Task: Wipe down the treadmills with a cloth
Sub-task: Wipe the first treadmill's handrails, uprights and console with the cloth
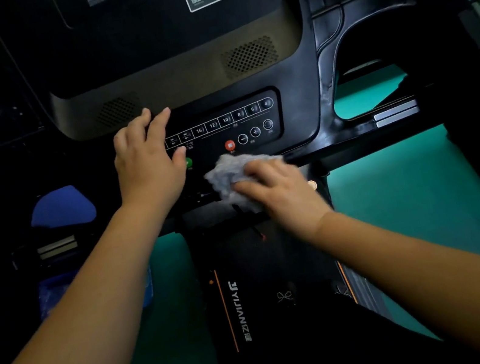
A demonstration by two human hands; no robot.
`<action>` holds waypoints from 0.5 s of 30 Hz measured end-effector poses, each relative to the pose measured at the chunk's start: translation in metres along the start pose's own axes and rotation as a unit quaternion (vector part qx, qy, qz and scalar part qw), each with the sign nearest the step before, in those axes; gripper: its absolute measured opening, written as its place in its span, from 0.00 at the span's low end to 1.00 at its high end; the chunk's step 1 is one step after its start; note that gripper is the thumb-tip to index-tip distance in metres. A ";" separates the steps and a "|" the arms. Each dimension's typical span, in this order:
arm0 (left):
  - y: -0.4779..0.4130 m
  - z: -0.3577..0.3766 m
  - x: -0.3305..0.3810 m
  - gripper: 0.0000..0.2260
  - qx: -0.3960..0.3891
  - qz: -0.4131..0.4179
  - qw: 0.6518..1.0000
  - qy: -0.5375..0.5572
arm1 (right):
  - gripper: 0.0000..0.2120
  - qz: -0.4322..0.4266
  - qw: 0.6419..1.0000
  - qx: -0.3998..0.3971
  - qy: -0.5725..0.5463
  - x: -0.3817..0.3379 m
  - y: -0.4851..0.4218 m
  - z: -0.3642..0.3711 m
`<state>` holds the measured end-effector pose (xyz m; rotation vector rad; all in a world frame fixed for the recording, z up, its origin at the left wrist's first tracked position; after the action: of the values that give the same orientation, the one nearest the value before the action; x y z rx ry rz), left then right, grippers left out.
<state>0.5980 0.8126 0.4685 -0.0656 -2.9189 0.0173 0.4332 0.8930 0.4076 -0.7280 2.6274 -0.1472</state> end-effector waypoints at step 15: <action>-0.001 -0.001 0.003 0.27 0.013 -0.016 1.000 -0.010 | 0.18 -0.004 1.000 -0.028 -0.008 -0.005 -0.012 -0.002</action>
<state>0.5949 0.8119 0.4705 -0.0157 -2.9375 0.0510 0.4420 0.8856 0.4140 -0.7559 2.6235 -0.0708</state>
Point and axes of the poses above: each hand's wrist, its own y-axis away from the middle knuckle, its own z-axis out of the palm, x = y × z, the point moved 10 cm from there along -y, towards the middle knuckle, and after that the axes turned 8 degrees about -x, right-handed, at the moved point
